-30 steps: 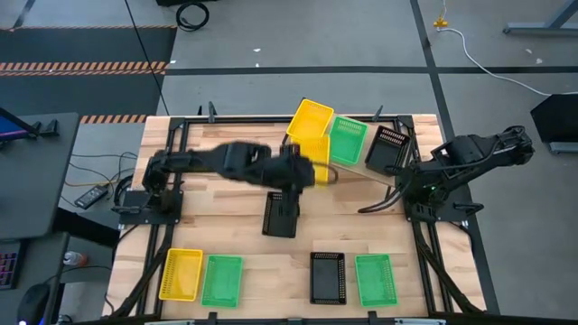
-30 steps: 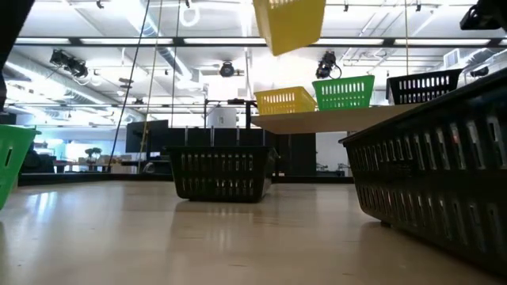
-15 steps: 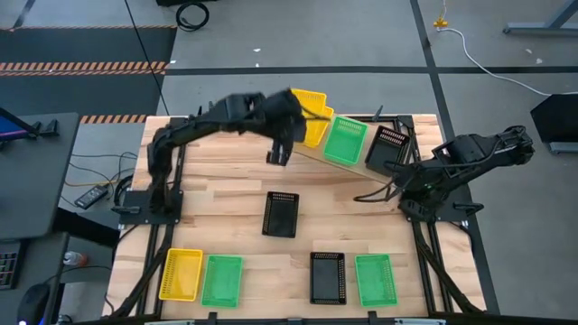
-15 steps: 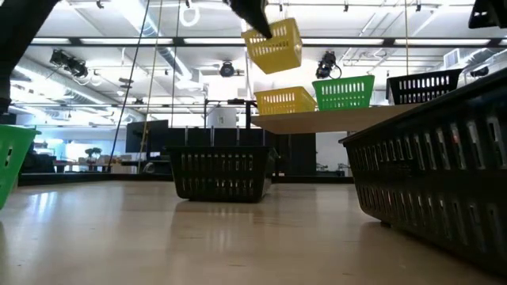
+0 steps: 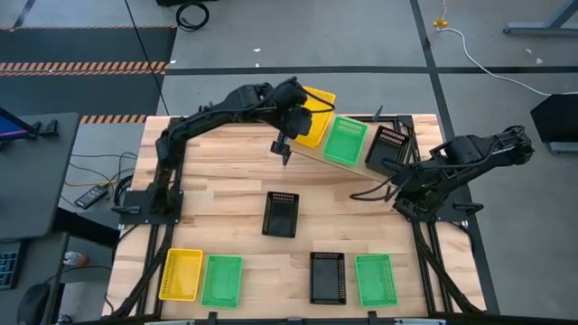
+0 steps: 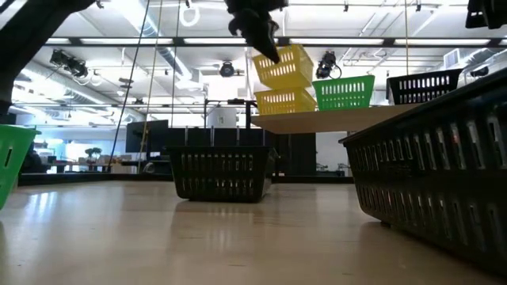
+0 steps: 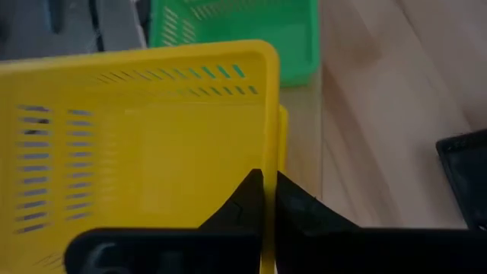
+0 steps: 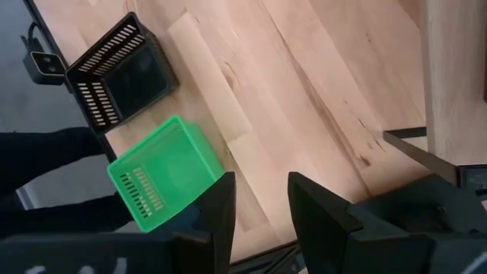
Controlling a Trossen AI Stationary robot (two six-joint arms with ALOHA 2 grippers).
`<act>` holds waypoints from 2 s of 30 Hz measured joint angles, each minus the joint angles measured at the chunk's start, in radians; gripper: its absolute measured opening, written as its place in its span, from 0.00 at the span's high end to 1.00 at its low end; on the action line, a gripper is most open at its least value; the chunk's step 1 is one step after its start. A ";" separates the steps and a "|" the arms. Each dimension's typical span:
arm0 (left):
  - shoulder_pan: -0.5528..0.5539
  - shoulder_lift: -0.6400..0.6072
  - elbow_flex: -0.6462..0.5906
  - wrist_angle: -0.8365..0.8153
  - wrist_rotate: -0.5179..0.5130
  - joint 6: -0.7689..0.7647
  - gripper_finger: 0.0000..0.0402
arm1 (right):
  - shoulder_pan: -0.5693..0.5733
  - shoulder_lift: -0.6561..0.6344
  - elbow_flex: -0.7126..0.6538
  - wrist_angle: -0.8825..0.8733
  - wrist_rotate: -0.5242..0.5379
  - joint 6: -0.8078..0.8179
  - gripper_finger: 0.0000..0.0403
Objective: Stack baskets on shelf by color
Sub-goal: Stack the right yellow bin on the yellow bin
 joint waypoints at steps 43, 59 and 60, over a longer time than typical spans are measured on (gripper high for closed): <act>-0.014 0.033 -0.001 0.047 -0.093 0.051 0.83 | 0.000 -0.002 0.000 -0.007 0.008 -0.038 0.68; -0.025 0.032 -0.001 0.050 -0.095 0.044 0.91 | 0.000 -0.002 0.000 -0.007 0.008 -0.052 0.68; -0.024 0.032 -0.001 0.049 -0.096 0.044 0.91 | 0.000 -0.002 0.000 -0.007 0.008 -0.052 0.68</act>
